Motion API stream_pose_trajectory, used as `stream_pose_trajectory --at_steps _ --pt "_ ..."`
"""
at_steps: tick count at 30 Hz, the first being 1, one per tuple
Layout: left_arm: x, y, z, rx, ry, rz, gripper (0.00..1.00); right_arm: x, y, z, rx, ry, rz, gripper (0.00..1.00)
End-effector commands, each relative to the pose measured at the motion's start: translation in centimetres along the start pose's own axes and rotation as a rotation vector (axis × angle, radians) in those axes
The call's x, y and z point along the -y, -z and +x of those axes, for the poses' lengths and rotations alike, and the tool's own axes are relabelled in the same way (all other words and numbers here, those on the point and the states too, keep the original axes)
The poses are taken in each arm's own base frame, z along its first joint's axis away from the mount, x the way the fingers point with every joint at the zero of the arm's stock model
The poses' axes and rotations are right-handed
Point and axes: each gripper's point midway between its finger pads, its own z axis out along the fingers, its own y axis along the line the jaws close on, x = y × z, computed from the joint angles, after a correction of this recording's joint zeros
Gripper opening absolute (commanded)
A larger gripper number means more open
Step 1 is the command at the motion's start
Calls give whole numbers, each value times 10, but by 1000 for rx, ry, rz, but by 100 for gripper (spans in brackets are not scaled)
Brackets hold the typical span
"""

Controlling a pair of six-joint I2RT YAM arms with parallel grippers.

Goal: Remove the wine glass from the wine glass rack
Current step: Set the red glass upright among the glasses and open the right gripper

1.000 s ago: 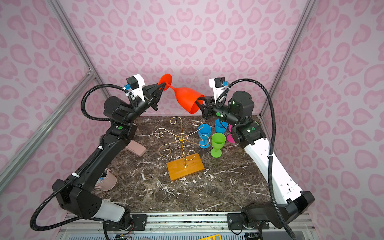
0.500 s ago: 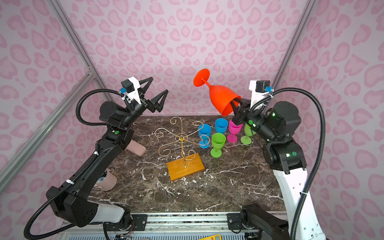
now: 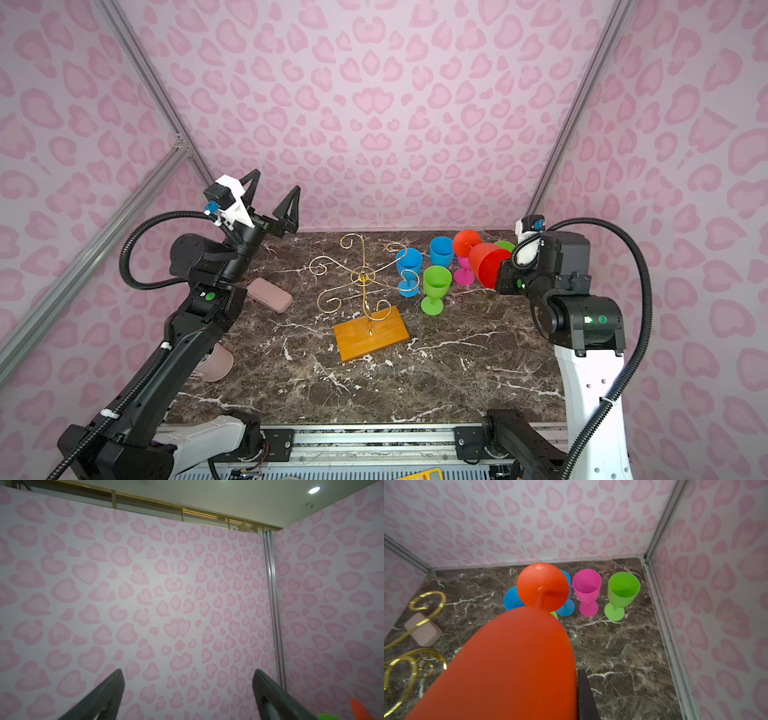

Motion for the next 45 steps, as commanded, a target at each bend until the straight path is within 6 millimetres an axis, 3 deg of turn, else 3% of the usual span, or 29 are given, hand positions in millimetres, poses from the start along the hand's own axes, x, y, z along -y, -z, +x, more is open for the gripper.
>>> stream_pose_trajectory --at_steps 1,6,23,34,45 --pt "-10 8 -15 49 -51 -61 97 29 -5 14 -63 35 166 0" --pt "-11 16 -11 36 -74 -66 97 32 -25 34 -174 48 181 0" --pt "-31 49 9 -14 -87 -154 97 24 -140 84 -557 85 130 0" --pt "-38 65 22 -48 -78 -190 97 22 -196 98 -716 156 177 0" --pt "-44 72 29 -69 -87 -216 97 17 -231 101 -756 170 157 0"
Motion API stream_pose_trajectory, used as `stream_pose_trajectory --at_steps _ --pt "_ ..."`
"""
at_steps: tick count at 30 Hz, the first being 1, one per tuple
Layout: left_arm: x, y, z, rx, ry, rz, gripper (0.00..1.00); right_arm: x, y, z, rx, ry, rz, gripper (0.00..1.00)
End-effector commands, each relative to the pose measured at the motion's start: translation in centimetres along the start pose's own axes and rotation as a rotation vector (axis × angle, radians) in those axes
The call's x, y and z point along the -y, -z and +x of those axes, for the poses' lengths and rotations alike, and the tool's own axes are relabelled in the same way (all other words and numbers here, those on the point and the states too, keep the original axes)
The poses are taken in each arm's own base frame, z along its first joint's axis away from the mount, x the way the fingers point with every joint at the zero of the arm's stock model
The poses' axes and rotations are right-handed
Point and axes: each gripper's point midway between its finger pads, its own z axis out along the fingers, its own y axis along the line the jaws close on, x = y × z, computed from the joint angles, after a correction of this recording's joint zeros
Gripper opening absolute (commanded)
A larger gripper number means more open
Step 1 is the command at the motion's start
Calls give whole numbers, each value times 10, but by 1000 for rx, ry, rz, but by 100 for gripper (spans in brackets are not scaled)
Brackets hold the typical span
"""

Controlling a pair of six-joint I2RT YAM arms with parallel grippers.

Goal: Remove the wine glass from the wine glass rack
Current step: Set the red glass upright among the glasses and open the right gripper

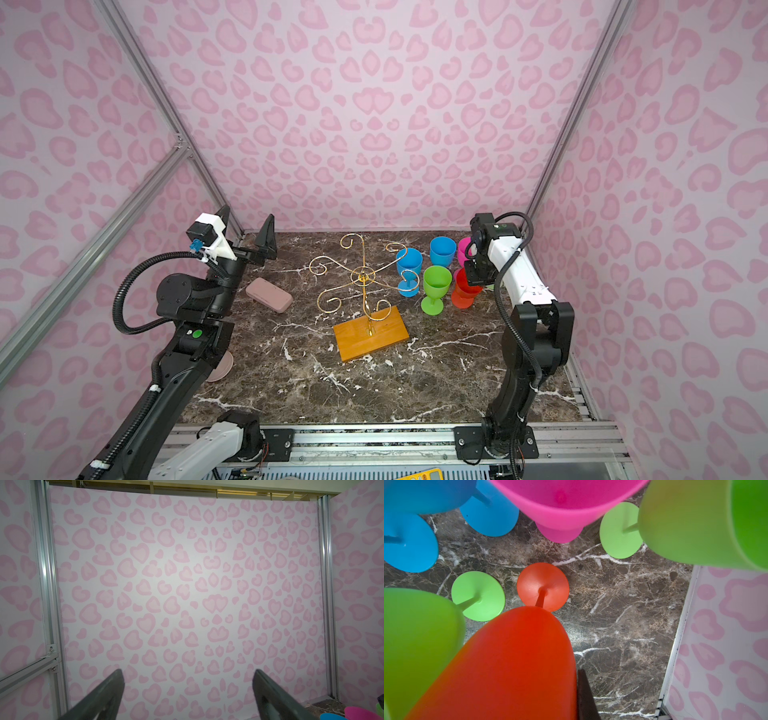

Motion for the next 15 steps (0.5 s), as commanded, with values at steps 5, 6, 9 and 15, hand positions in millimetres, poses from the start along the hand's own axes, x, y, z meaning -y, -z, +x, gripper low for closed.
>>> stream_pose_trajectory --at_steps 5,6,9,15 --pt "-7 4 2 0 -5 -30 97 -4 -9 -7 -17 19 1 7" --pt "-8 4 2 1 -6 -34 97 -4 -9 -8 -15 19 -1 7" --pt "-9 5 4 -3 -4 -39 97 -5 -4 -12 -1 15 -10 16" --pt "-12 7 9 -15 -7 -51 97 -8 26 -28 95 -4 -70 29"
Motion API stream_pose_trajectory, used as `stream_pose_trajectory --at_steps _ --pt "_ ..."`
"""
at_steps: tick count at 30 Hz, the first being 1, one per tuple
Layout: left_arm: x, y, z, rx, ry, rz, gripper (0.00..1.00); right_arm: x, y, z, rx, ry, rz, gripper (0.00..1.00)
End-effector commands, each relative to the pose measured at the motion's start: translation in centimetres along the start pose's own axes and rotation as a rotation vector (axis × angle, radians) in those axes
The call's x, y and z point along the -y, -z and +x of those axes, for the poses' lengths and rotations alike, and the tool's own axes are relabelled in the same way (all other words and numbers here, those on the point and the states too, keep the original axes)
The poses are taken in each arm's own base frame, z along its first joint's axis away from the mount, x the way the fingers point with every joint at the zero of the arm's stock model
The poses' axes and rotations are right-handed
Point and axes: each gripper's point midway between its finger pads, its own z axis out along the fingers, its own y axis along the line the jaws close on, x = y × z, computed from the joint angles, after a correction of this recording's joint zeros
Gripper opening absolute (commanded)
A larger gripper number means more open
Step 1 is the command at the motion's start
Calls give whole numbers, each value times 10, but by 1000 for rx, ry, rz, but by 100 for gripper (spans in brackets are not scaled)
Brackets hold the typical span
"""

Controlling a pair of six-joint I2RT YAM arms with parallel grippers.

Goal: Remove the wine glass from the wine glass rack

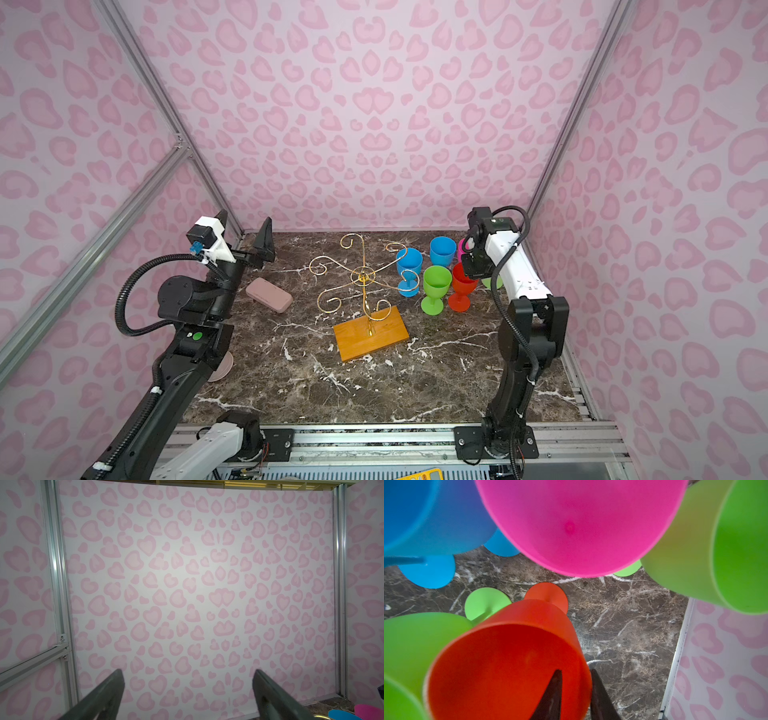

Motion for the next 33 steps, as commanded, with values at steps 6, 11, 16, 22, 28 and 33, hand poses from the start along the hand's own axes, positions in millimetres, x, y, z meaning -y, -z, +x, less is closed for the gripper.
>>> stream_pose_trajectory --at_steps 6,11,16,22,28,33 --pt "-7 6 4 6 8 -29 97 4 63 -16 219 -72 -102 38" --pt "-10 20 26 -19 46 -37 97 21 111 -6 523 -190 -103 65" --pt "-10 37 65 -89 63 -41 97 38 118 24 753 -291 -82 97" --pt "-11 64 129 -207 90 -73 97 46 82 47 831 -330 -21 99" --pt "-16 95 182 -283 95 -131 97 45 63 57 933 -349 -15 99" --pt "-19 118 210 -313 105 -168 97 33 49 58 977 -289 -50 99"
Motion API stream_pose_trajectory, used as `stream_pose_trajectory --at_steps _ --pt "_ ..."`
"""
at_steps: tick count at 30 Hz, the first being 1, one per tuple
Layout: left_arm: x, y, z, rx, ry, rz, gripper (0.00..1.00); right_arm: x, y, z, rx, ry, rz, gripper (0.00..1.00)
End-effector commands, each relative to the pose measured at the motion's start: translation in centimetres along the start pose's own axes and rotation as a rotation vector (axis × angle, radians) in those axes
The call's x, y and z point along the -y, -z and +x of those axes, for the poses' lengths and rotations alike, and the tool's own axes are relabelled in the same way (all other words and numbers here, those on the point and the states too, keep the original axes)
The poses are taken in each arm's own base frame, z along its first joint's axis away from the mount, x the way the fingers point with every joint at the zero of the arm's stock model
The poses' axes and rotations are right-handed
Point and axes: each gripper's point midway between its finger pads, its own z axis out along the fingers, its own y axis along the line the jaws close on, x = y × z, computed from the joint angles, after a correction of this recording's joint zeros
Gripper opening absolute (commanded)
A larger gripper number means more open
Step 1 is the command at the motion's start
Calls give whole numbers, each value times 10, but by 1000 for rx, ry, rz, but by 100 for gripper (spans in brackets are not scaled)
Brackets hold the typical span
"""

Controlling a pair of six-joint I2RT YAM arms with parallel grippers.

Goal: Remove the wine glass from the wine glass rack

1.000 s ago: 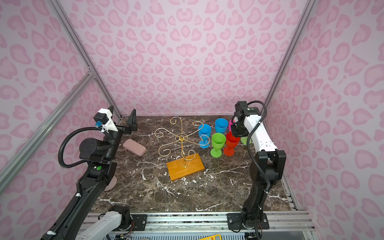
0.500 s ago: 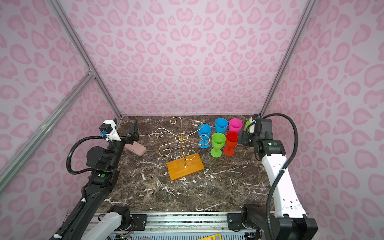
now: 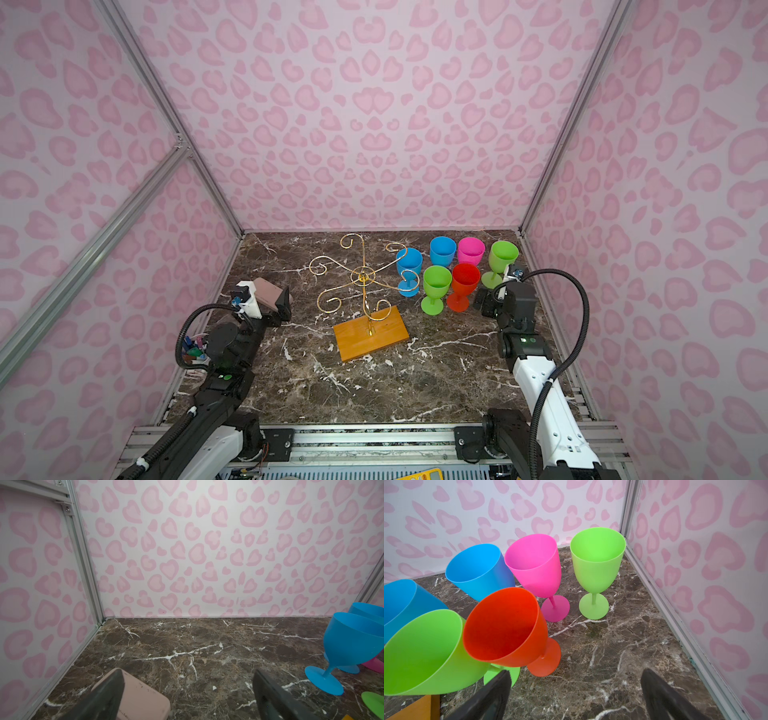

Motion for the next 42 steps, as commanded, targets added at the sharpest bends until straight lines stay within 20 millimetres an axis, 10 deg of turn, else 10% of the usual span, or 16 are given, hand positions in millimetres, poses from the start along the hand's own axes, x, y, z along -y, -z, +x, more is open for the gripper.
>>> stream_pose_trajectory --at_steps 1,15,42 --pt "-8 8 -5 76 25 -42 97 -9 0 -18 134 24 -48 99" --pt "-23 17 38 20 0 -111 97 -53 0 6 290 231 -203 99" --pt "-30 -37 97 -141 -73 -8 97 -43 -43 41 293 238 -220 99"
